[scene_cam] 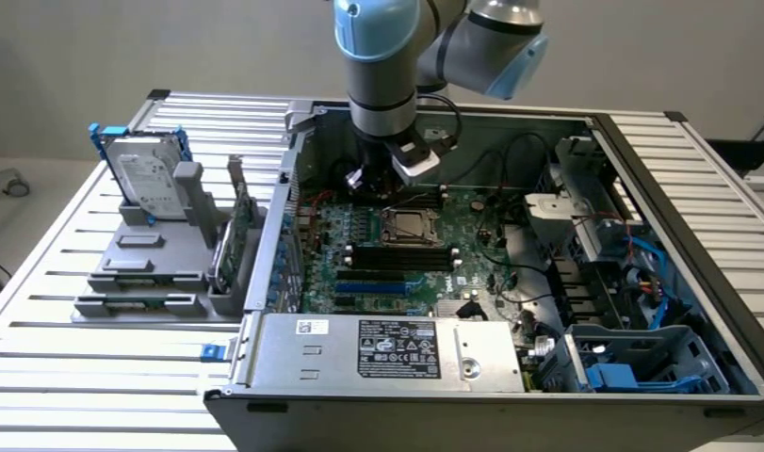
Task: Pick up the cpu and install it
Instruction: 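Install the first cpu locking lever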
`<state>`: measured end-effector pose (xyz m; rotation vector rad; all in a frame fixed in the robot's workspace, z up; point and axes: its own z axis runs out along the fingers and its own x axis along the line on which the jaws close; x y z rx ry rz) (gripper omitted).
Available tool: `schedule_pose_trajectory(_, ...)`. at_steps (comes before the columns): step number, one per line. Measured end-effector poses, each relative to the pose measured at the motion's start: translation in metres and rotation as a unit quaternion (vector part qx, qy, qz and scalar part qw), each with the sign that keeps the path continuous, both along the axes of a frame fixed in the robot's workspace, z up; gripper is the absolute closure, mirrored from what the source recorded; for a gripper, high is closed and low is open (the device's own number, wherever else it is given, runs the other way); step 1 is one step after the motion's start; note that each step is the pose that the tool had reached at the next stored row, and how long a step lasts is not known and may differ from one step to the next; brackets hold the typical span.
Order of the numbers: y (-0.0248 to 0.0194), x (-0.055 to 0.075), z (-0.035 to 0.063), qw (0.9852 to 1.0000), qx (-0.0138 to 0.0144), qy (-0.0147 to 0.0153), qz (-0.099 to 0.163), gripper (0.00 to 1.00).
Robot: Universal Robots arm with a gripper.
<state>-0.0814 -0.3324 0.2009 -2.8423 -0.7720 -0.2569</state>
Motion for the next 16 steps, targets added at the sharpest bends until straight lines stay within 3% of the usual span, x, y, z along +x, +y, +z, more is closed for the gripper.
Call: schedule_pose_trajectory(16, 0.0000, 0.0028, -0.0035, 1.0000, -0.0004, -0.0033, 0.000, 0.89)
